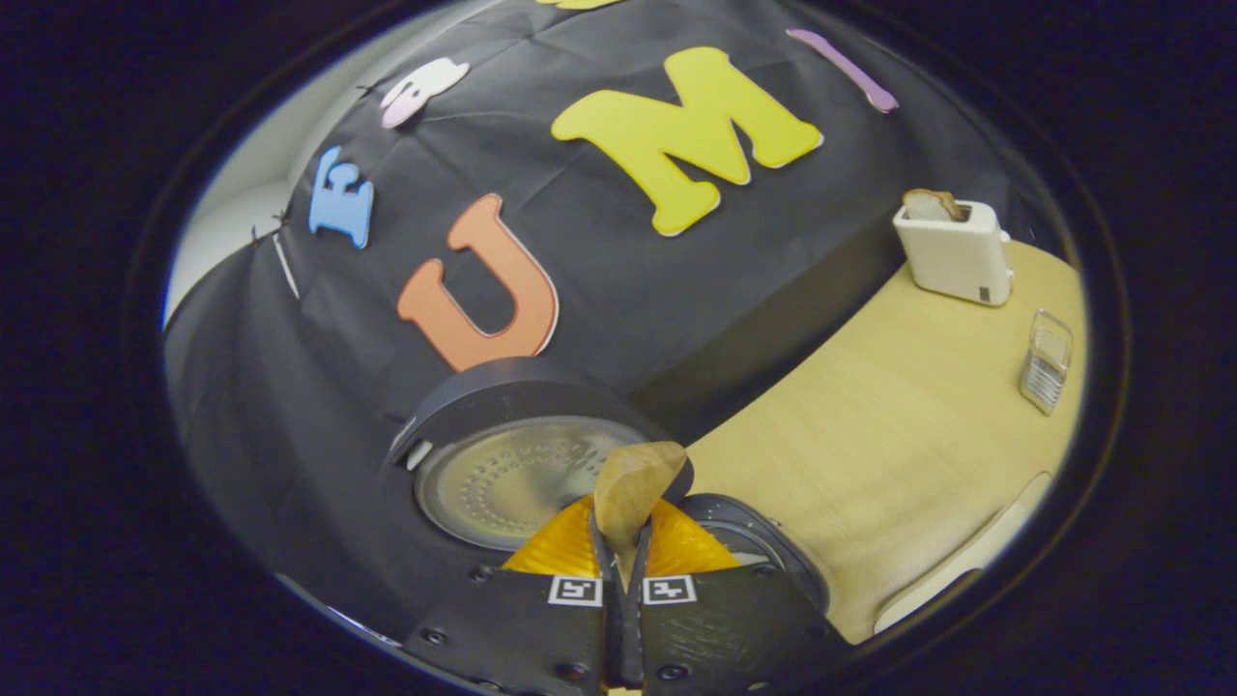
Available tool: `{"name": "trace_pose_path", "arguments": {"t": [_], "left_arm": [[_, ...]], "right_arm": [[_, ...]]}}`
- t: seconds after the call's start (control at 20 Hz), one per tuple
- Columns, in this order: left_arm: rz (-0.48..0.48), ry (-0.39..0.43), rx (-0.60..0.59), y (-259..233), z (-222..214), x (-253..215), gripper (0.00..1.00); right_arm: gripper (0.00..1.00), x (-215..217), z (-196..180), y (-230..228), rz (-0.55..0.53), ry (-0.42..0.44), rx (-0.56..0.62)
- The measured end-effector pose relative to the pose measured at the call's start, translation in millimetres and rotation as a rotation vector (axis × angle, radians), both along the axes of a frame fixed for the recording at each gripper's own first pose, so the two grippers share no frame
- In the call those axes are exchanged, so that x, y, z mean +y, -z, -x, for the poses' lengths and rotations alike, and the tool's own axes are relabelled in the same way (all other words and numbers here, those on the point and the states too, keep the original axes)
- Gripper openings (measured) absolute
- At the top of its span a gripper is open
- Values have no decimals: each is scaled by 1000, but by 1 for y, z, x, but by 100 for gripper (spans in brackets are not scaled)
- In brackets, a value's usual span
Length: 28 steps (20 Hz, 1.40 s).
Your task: Close the left gripper, press the button to open the rice cooker; take a wooden spoon from the chopstick holder with the right hand, scoop a spoonful of rice and pour it into the rice cooker, then put the wooden spoon back into the chopstick holder.
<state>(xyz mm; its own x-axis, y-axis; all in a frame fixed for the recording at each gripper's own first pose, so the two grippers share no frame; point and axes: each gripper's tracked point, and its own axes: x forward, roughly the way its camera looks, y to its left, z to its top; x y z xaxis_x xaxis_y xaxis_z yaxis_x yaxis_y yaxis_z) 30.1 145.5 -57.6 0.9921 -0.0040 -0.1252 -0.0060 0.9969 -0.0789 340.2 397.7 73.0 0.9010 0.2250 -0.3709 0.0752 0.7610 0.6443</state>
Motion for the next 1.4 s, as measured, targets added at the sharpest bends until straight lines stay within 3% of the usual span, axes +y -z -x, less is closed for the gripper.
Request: {"name": "trace_pose_path", "arguments": {"t": [0.2, 0.45, 0.85, 0.95, 1.15, 1.4], "left_arm": [[-12, -40, -12, -4, 3, 10, 100], [-13, -21, -23, -8, 4, 2, 100], [-40, -41, -17, -10, 7, 3, 100], [-46, -43, -23, -12, 8, 3, 100], [-38, -39, -39, -18, 10, -2, 100], [-30, -38, -48, -23, 8, -11, 100]], "right_arm": [[0, 12, -8, -3, 226, -59, -62], [0, 25, -10, -10, 572, -141, -188], [0, 56, 12, -14, 1137, -296, -408], [1, 59, 15, -11, 1175, -309, -432], [1, 49, 12, -13, 1100, -319, -417], [1, -7, 18, -37, 1055, -247, -416]]}}
